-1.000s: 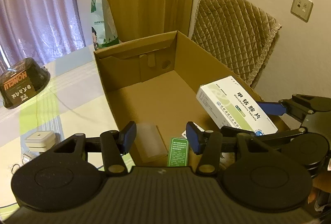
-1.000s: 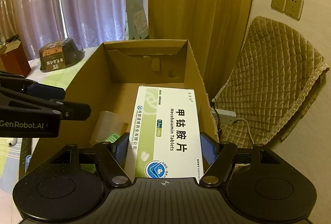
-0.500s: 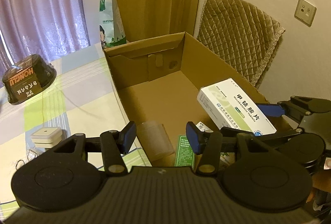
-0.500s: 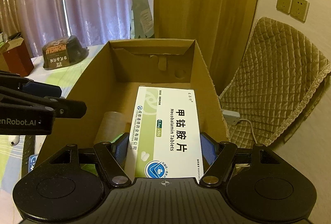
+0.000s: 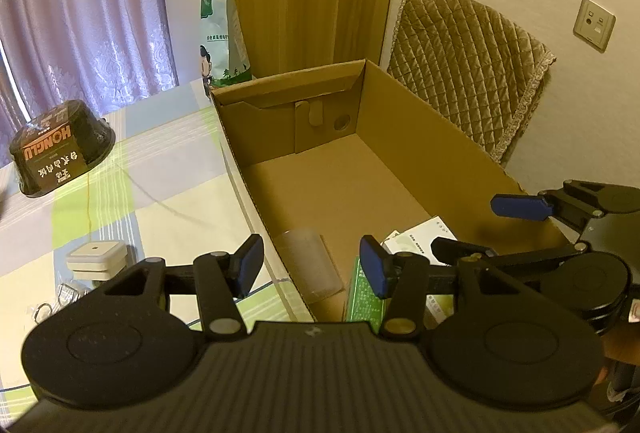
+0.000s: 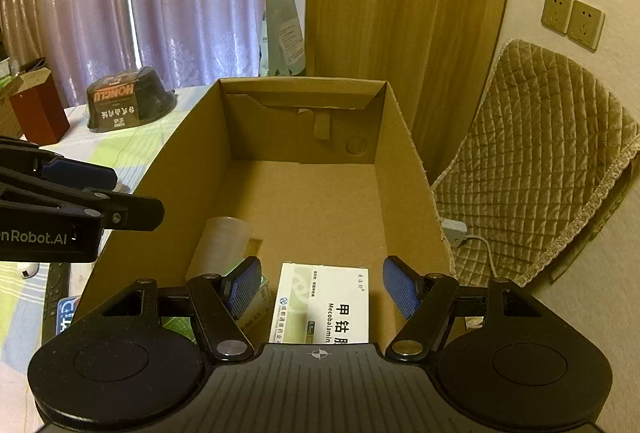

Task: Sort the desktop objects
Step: 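Open the left tool to drop the cup while the right tool releases the Mecobalamin box, then withdraw both tools from the cardboard box back over the table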

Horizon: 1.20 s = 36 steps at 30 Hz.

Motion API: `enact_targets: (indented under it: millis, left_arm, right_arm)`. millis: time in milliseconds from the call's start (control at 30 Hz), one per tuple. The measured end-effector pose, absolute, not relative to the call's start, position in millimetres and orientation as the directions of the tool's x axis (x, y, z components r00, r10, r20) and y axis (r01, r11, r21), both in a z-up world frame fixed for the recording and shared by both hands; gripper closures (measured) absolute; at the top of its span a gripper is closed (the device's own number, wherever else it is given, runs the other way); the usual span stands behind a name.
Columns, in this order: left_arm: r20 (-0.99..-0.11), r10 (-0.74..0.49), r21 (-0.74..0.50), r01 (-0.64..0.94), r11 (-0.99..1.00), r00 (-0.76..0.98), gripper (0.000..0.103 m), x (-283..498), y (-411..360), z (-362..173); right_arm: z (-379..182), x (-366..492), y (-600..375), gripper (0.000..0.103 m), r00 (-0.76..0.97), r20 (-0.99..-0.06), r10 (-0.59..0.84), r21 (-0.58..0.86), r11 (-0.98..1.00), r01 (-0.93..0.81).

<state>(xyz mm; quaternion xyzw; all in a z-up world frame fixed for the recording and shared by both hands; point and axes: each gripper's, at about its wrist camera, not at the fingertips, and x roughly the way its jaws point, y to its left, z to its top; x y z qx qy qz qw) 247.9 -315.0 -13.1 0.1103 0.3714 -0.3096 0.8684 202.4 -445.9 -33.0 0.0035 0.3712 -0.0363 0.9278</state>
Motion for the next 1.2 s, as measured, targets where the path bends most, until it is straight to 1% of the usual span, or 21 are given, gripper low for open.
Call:
enact_targets:
  millis: [333,500,800,967,1100,1167,1200]
  left_arm:
    - [-0.708,-0.448,-0.042,0.6,0.799,0.547,0.055,242,-297,-5]
    - [-0.702,-0.442,-0.045,0.584,0.81,0.559,0.055,234,-281,4]
    - [-0.693,-0.414,-0.037,0.544,0.838,0.591,0.051,211,-240,23]
    - [-0.689,-0.386,-0.03,0.508,0.861,0.613,0.043,193,-208,30]
    - [-0.702,-0.346,-0.024,0.464,0.886,0.623,0.04,178,-176,27]
    - [-0.708,-0.325,-0.021,0.441,0.897,0.627,0.036,171,-160,25]
    - [-0.711,-0.315,-0.02,0.43,0.903,0.629,0.035,167,-152,24]
  right_arm:
    - [-23,198,-441,0.033,0.731,-0.679,-0.068,-0.025,0.997,0.07]
    - [-7,190,-434,0.032,0.747,-0.662,-0.063,-0.016,0.997,0.069]
    - [19,170,-409,0.032,0.765,-0.642,-0.047,-0.023,0.999,0.042]
    - [30,157,-392,0.032,0.777,-0.628,-0.034,-0.022,0.999,0.026]
    - [35,148,-377,0.032,0.785,-0.619,-0.017,-0.017,1.0,0.009]
    - [35,144,-369,0.032,0.786,-0.618,-0.003,-0.009,1.0,-0.004]
    - [34,142,-365,0.032,0.786,-0.619,0.004,-0.006,1.0,-0.01]
